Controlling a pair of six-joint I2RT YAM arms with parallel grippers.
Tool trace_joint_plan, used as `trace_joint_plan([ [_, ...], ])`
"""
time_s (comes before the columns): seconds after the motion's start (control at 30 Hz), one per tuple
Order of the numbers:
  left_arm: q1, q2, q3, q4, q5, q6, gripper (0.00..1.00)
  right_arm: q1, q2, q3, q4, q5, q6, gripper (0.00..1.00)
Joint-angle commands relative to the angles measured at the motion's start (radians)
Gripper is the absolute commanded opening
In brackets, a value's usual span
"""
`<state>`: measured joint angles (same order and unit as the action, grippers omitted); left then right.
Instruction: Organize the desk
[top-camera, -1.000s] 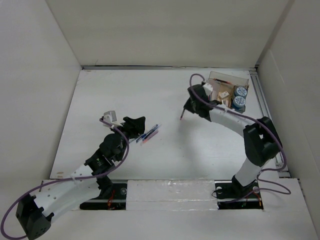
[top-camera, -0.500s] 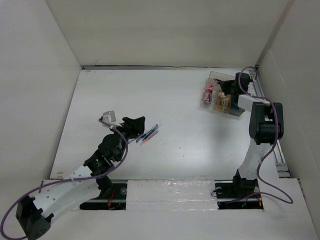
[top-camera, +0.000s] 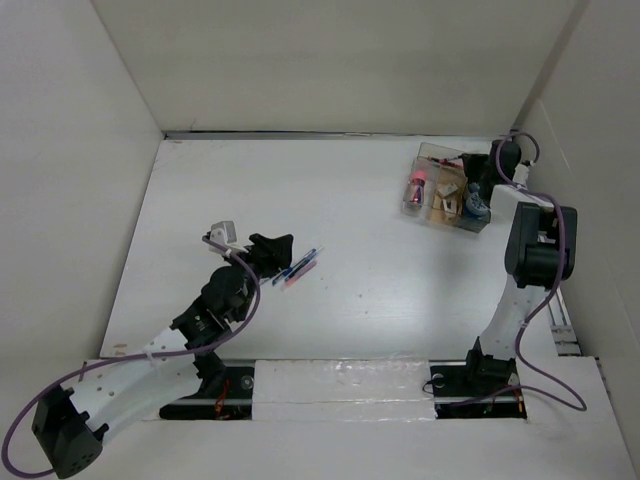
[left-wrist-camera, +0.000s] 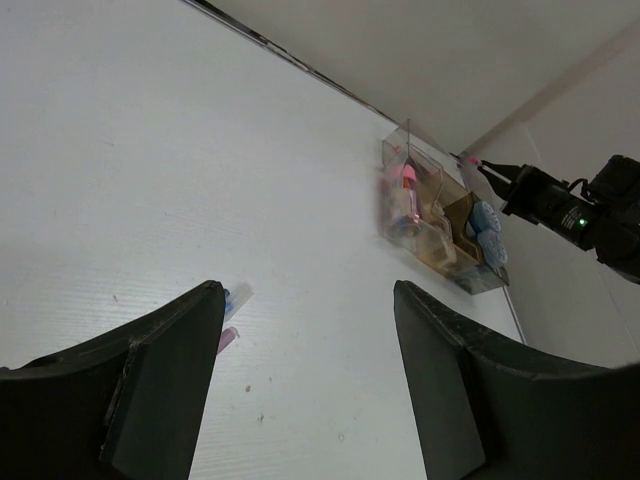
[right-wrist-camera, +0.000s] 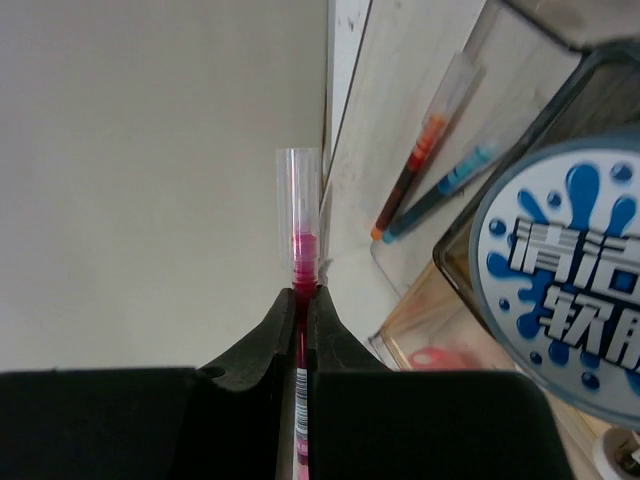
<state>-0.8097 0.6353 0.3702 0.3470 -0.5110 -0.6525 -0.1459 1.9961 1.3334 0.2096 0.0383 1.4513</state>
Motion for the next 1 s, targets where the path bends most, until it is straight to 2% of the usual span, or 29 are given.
trace_joint_plan([
  [0.0,0.003,0.003,0.018,0.035,0.0,0.007,0.65,-0.007,-0.003,0.053,-0.002,0.029,0.041,0.04],
  [0.1,0.003,0.003,0.016,0.034,-0.011,0.008,0.65,-0.017,0.0,0.049,-0.007,0.051,0.05,0.06],
  [0.33,0.003,0.01,0.024,0.026,-0.014,0.007,0.65,-0.026,0.007,0.041,-0.022,0.072,0.066,0.19],
  [0.6,0.003,-0.002,0.018,0.03,-0.011,0.01,0.65,-0.035,0.024,0.064,-0.036,0.075,0.08,0.24],
  [0.73,0.003,0.003,0.018,0.032,-0.018,0.01,0.65,-0.035,0.026,0.079,-0.032,0.068,0.08,0.33],
  [0.9,0.003,0.004,0.015,0.038,-0.015,0.011,0.65,-0.026,-0.029,0.046,0.042,0.045,0.054,0.34],
  [0.97,0.003,0.01,0.019,0.029,-0.026,0.01,0.65,0.02,-0.058,0.026,0.08,0.032,-0.032,0.31],
])
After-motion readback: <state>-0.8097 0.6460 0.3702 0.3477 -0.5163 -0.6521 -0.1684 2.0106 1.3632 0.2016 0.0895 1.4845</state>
